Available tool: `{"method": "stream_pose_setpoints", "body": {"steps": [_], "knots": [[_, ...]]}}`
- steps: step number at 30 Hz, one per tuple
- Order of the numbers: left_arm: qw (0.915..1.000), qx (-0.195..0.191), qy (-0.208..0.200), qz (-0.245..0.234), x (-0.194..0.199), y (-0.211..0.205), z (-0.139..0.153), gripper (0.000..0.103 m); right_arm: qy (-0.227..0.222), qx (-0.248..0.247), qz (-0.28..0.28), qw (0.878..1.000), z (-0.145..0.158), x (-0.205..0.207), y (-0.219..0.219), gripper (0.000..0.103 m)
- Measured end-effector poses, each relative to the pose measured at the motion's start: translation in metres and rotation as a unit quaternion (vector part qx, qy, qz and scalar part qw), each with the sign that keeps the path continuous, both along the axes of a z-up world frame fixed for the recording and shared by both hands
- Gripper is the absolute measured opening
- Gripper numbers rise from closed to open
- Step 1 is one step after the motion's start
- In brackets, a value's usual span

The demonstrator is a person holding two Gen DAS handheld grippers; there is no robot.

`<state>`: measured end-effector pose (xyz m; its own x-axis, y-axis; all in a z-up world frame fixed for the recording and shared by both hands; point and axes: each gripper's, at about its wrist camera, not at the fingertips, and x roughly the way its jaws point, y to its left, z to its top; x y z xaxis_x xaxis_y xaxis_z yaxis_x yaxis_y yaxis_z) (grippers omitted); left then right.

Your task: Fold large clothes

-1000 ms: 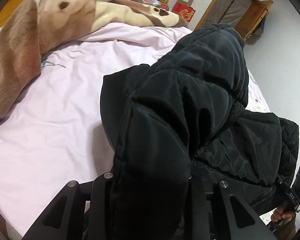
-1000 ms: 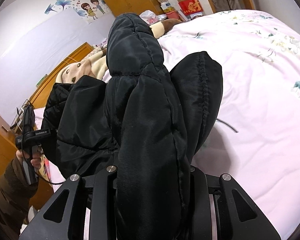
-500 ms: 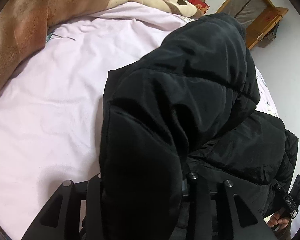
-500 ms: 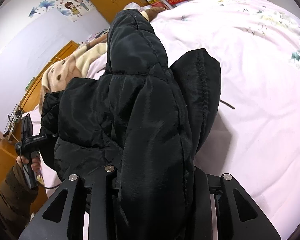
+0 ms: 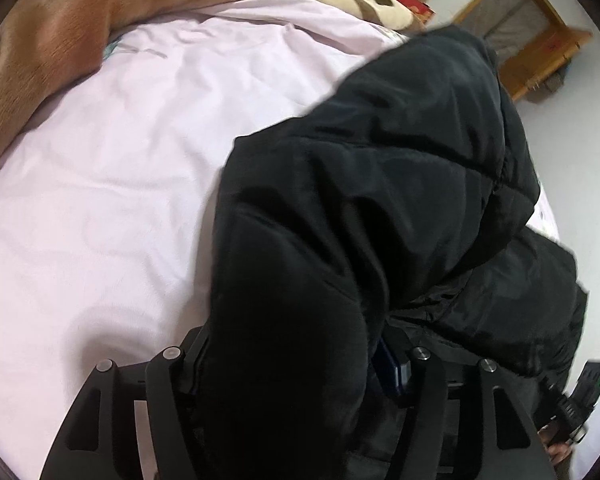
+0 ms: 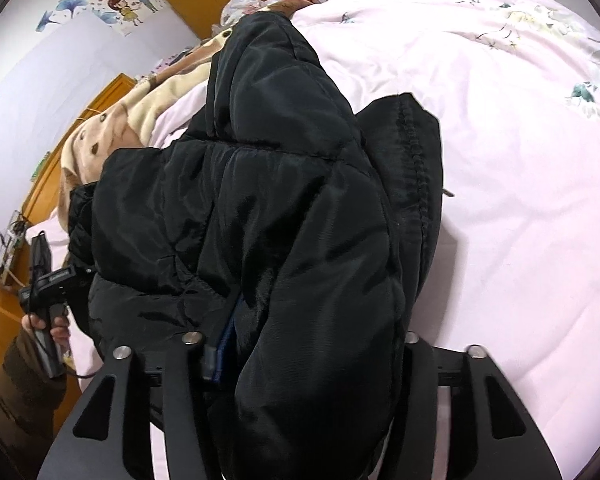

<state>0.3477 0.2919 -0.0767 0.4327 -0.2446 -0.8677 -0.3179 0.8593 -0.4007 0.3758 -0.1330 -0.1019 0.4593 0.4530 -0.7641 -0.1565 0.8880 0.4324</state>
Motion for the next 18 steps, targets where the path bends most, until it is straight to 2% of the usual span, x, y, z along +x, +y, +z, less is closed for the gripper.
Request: {"method": "stream_pose_setpoints", "body": {"steps": [3,5,9,11,13,15,18], "knots": [[0.9996,-0.017,-0.008,0.019,-0.008,0.012,0.015,0.065,-0.012,-0.035,-0.015,0.999,0.014,-0.005,-0.002,0.074],[0.9993,-0.011,-0.024,0.027,-0.02,0.018,0.034,0.065,-0.032,-0.068,-0.025,0.997,0.032,-0.009,-0.004,0.076],[0.9958,0.041,-0.078,0.027,-0.037,0.031,0.082,0.065,-0.1,-0.134,-0.042,0.985,0.073,-0.015,-0.003,0.077],[0.9932,0.048,-0.103,0.025,-0.039,0.032,0.103,0.066,-0.117,-0.141,-0.041,0.982,0.088,-0.014,-0.001,0.077],[0.9913,0.063,-0.115,0.01,-0.032,0.027,0.113,0.07,-0.137,-0.129,-0.021,0.982,0.098,-0.01,0.01,0.077],[0.9898,0.081,-0.116,-0.014,-0.013,0.021,0.112,0.07,-0.141,-0.136,-0.002,0.981,0.097,-0.001,0.03,0.077],[0.9925,0.076,-0.092,-0.027,0.014,0.012,0.091,0.07,-0.127,-0.151,0.019,0.98,0.084,0.014,0.047,0.077]]}}
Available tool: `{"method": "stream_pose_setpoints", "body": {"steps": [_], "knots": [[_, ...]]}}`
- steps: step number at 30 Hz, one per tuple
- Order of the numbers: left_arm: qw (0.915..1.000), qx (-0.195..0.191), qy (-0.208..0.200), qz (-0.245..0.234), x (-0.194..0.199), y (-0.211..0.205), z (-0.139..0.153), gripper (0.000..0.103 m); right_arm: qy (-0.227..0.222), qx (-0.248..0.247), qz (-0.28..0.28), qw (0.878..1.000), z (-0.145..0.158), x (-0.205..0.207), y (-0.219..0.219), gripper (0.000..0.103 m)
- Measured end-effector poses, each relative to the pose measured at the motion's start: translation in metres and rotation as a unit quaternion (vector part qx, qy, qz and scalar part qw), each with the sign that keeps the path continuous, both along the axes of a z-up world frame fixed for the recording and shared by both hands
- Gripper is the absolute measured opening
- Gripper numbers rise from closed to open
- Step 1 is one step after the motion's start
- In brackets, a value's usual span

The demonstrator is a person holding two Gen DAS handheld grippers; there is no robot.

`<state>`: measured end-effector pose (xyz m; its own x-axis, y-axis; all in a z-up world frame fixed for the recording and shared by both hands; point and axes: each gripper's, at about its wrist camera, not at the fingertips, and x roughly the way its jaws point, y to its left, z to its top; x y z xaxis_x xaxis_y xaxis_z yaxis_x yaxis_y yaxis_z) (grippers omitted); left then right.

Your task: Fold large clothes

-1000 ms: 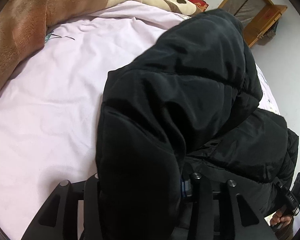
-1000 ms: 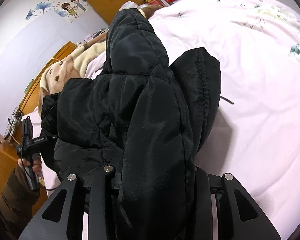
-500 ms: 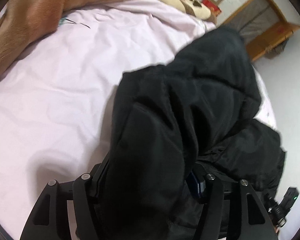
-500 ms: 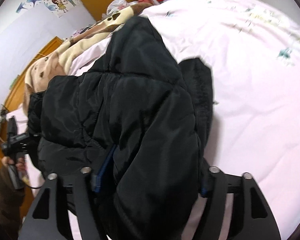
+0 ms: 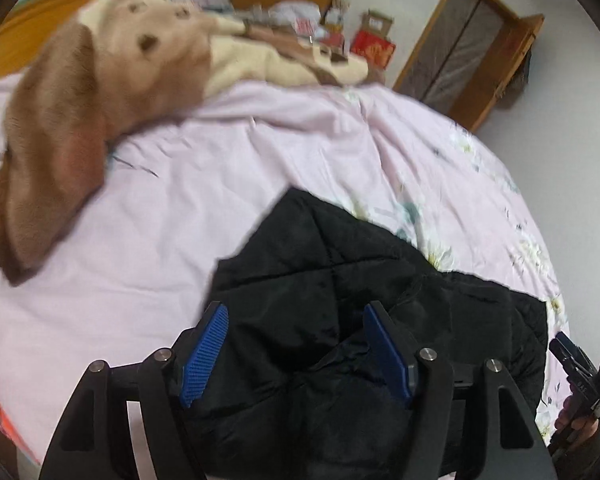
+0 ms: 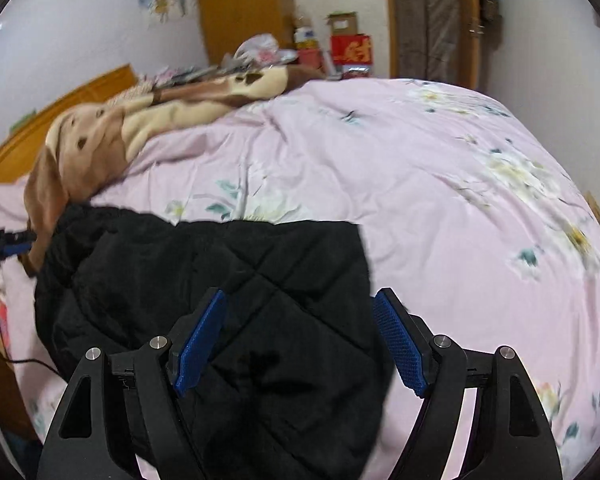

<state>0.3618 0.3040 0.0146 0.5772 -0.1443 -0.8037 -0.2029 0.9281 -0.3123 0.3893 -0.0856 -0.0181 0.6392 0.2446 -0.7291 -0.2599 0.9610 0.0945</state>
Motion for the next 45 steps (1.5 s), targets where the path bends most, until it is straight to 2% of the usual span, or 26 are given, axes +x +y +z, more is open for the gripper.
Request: {"method": "stream_pose_setpoints", "body": {"steps": [4,8,13,18,22,26,29,33,35,37,45], "knots": [[0.9989,0.011,0.043,0.014,0.041,0.005,-0.046,0.07,0.065,-0.01,-0.021,0.998,-0.034,0.034,0.007,0.077],[0.9963,0.014,0.083,0.019,0.059,0.011,-0.085,0.071,0.1,0.003,-0.044,0.994,-0.055,0.051,-0.003,0.077],[0.9948,0.025,0.098,0.016,0.068,0.01,-0.101,0.071,0.15,-0.001,-0.057,0.987,-0.077,0.064,-0.007,0.077],[0.9937,0.017,0.107,0.026,0.069,0.012,-0.108,0.071,0.165,-0.012,-0.063,0.984,-0.08,0.066,-0.005,0.077],[0.994,0.015,0.095,0.052,0.056,0.011,-0.092,0.071,0.139,-0.013,-0.079,0.987,-0.06,0.052,-0.004,0.077],[0.9953,0.017,0.078,0.056,0.03,0.004,-0.064,0.071,0.09,-0.004,-0.087,0.992,-0.027,0.027,-0.001,0.078],[0.997,0.003,0.056,0.054,0.005,-0.003,-0.042,0.071,0.058,0.0,-0.083,0.995,0.001,0.001,0.006,0.078],[0.9977,0.043,0.031,0.041,-0.035,-0.023,-0.01,0.071,0.032,-0.005,-0.065,0.997,0.027,-0.038,0.02,0.078],[0.9983,0.047,0.015,0.032,-0.057,-0.032,0.003,0.071,0.019,-0.014,-0.063,0.998,0.039,-0.059,0.026,0.078],[0.9984,0.047,0.006,0.031,-0.075,-0.038,0.011,0.073,0.008,-0.014,-0.061,0.998,0.048,-0.081,0.03,0.078],[0.9942,0.101,-0.025,0.025,-0.162,-0.08,0.035,0.073,-0.028,-0.017,-0.061,0.998,0.077,-0.162,0.04,0.078]]}}
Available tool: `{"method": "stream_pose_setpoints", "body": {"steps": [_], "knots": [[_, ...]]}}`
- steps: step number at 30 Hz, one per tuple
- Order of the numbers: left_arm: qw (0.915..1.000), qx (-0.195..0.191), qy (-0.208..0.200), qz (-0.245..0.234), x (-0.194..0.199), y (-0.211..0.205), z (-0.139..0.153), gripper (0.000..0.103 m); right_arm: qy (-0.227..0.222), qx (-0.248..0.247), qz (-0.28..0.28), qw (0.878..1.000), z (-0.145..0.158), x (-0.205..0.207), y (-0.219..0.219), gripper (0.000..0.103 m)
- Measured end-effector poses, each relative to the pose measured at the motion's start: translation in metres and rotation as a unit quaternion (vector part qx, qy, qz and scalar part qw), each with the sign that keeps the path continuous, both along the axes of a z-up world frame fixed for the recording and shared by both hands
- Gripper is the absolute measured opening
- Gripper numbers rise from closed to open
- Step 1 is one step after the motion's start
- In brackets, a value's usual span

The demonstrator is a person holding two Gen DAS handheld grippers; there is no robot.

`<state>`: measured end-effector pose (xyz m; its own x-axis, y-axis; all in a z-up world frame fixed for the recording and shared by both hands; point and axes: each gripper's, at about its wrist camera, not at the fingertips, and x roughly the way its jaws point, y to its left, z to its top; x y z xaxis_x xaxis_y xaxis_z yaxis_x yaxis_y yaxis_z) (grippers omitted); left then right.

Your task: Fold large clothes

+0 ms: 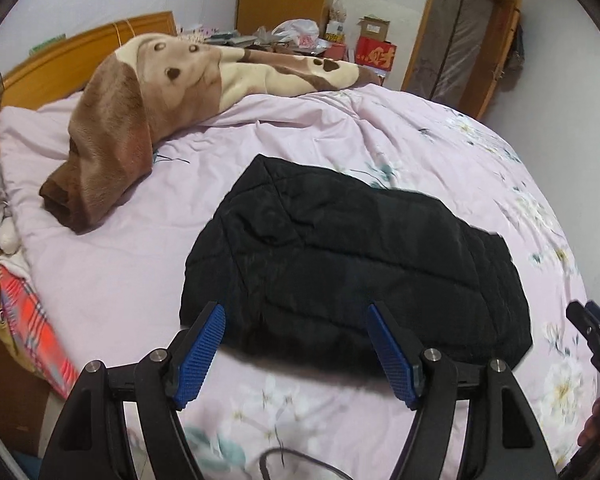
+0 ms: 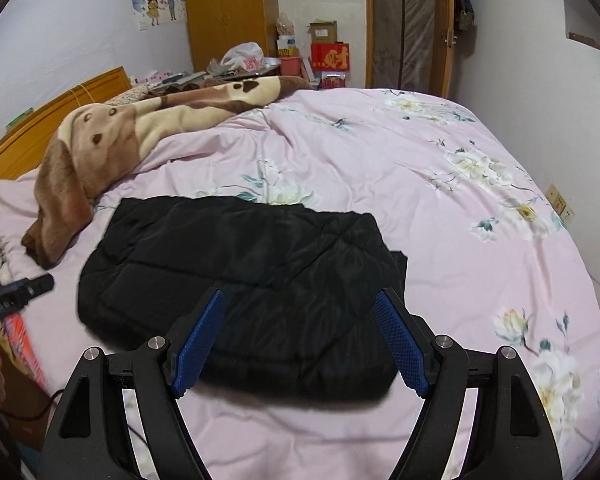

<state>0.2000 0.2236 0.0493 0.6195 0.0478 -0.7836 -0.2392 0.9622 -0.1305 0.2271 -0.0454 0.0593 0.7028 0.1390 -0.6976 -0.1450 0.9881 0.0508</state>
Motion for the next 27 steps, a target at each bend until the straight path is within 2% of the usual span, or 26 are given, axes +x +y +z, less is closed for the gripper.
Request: {"method": "stream_pose_setpoints", "body": {"steps": [8,10,16,22,27], "knots": [[0.9992,0.02,-0.025,-0.026,-0.057,-0.039,0.016,0.075,-0.004,0.009,-0.011,1.0,0.006,-0.058,0.002,0.078],[0.9984,0.022,-0.041,-0.031,-0.072,-0.047,0.021,0.078,-0.01,0.006,-0.012,1.0,0.008,-0.071,0.001,0.078],[0.9961,0.054,-0.055,-0.042,-0.099,-0.068,0.028,0.08,-0.02,-0.005,-0.013,1.0,0.008,-0.1,0.003,0.078],[0.9968,0.033,-0.057,-0.046,-0.116,-0.077,0.027,0.08,-0.032,-0.001,-0.021,0.999,0.01,-0.117,0.0,0.078],[0.9966,0.033,-0.069,-0.031,-0.126,-0.08,0.028,0.08,-0.04,-0.005,-0.022,0.999,0.012,-0.126,0.001,0.078]]}}
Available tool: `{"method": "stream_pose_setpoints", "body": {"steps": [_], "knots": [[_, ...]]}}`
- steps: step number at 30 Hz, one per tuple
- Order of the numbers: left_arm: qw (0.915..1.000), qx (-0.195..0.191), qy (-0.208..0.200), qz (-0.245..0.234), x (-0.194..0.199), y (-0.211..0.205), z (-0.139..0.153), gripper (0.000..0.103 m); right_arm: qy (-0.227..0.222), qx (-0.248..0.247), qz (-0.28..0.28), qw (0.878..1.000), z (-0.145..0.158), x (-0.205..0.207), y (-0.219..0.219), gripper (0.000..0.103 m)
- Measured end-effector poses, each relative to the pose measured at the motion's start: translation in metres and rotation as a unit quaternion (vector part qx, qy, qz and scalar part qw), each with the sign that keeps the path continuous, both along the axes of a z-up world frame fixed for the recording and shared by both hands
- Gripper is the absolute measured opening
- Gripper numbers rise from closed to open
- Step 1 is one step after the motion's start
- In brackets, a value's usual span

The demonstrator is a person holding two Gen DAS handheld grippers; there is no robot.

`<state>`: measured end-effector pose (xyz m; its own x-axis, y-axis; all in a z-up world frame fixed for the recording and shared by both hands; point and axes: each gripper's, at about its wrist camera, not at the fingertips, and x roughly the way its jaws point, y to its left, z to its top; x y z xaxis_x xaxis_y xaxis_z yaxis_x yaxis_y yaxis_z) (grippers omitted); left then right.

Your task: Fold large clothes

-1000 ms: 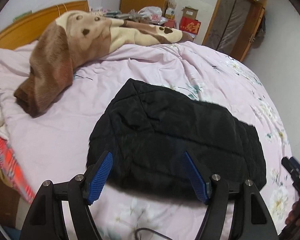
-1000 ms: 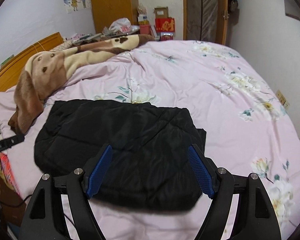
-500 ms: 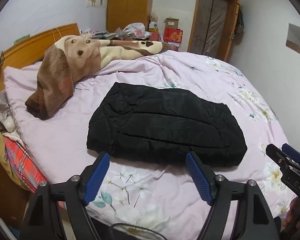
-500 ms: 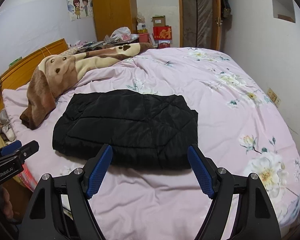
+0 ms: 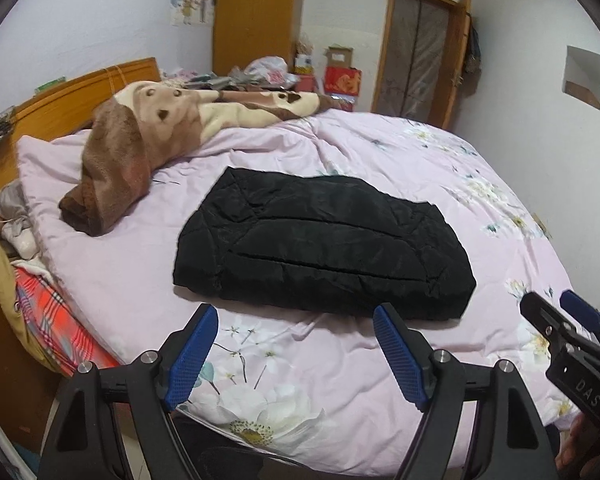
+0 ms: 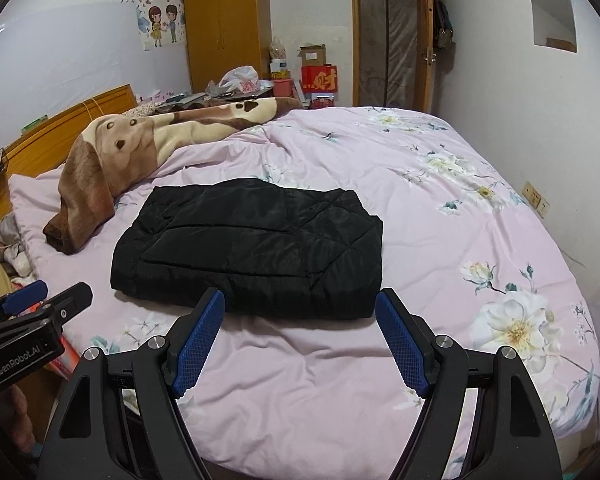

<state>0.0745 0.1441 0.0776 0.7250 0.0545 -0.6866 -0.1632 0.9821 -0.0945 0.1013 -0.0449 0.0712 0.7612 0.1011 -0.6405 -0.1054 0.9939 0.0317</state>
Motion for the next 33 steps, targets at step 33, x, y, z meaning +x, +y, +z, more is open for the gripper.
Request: {"method": "stream_pose_setpoints", "body": {"steps": [33], "knots": [[1.0,-0.005,0.007,-0.003,-0.009,0.001,-0.008,0.08,-0.015,-0.013,0.014,1.0,0.003,-0.015,0.014,0.078]]}}
